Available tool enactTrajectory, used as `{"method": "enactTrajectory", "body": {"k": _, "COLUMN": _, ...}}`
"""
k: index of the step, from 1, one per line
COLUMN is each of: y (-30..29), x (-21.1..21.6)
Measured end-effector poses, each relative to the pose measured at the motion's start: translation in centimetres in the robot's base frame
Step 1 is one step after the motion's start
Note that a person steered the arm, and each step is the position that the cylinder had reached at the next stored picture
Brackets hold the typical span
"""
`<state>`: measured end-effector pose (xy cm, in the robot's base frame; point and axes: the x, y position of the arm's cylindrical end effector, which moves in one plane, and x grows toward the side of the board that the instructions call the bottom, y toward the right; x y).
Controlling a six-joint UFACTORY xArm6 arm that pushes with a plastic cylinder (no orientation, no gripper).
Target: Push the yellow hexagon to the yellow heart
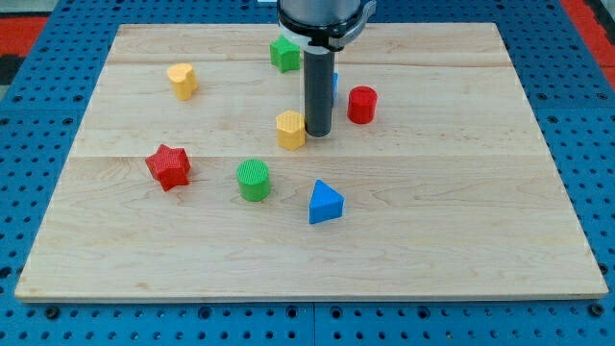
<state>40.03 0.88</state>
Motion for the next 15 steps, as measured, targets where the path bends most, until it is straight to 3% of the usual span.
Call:
{"method": "enactTrajectory", "body": {"k": 3, "y": -5.1, "x": -0.9}}
{"method": "enactTrajectory", "body": {"k": 5, "y": -5.1, "x": 4.0}}
{"method": "enactTrajectory", "body": {"k": 6, "y": -5.4, "x": 3.9}}
{"method": "enactTrajectory", "body": {"k": 9, "y": -5.6, "x": 1.7}}
{"method": "enactTrajectory", "body": {"k": 10, "y": -6.8, "x": -0.9}}
{"method": "enactTrajectory", "body": {"k": 15, "y": -8.1, "x": -1.6}}
